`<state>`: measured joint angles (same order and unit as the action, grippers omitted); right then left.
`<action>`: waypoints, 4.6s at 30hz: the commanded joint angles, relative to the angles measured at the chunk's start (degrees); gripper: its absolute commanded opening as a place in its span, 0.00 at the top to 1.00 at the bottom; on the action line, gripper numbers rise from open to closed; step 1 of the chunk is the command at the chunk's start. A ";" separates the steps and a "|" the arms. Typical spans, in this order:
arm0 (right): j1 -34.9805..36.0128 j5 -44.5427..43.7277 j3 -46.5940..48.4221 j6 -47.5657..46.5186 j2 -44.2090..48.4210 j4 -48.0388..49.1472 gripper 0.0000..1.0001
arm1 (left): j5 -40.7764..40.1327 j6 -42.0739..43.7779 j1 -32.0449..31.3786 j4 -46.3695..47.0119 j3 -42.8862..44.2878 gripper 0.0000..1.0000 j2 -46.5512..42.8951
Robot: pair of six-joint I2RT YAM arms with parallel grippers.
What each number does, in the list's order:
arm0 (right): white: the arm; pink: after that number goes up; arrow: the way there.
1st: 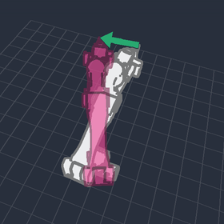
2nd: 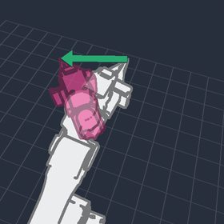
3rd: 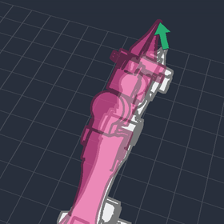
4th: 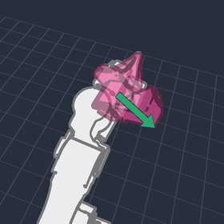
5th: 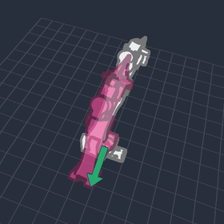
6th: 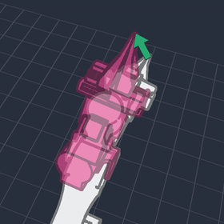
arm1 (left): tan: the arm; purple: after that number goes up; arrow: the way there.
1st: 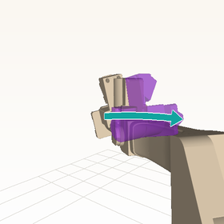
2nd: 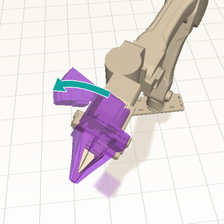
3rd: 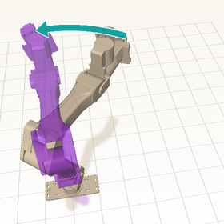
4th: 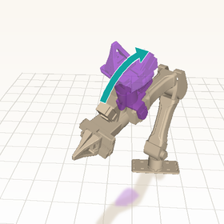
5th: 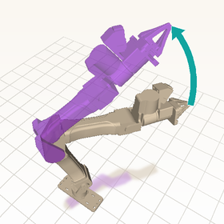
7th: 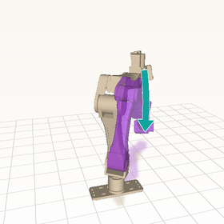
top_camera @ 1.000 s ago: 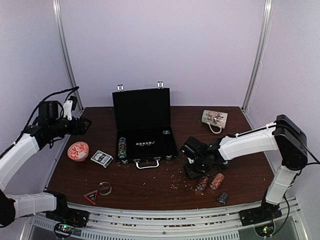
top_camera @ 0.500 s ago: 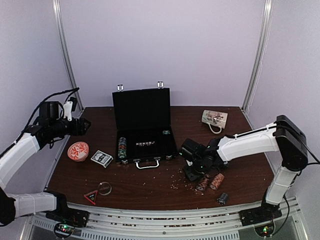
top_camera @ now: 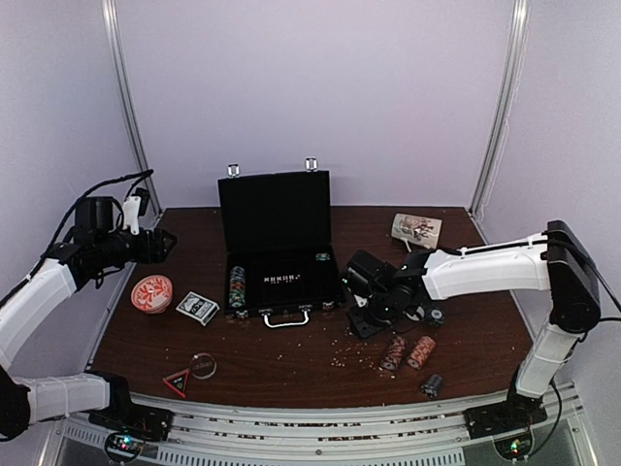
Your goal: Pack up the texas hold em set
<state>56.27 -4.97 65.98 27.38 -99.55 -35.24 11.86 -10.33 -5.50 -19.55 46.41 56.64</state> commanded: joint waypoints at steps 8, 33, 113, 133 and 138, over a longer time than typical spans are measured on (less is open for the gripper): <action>0.40 0.31 13.24 -1.10 -4.30 -2.27 0.55 | 2.99 0.75 0.39 1.16 0.13 0.24 -3.17; -0.75 3.12 50.18 -6.63 -34.21 -1.43 0.55 | 5.45 0.26 0.13 1.10 -0.42 0.24 -3.73; -20.67 9.94 1.38 -20.78 -4.32 -1.41 0.13 | 4.42 1.01 -0.01 0.83 -0.97 0.24 -6.58; -13.06 4.47 1.75 -23.84 -7.07 1.20 0.37 | 6.74 0.12 -0.52 1.72 -1.02 0.24 -6.11; -12.57 3.91 0.32 -22.99 -2.06 4.34 0.46 | 6.79 -1.58 -5.08 3.31 0.06 0.25 -4.04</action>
<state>43.22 0.93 67.22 3.40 -106.17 -34.35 17.19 -10.48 -7.25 -19.46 45.74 51.29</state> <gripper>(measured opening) 0.662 0.753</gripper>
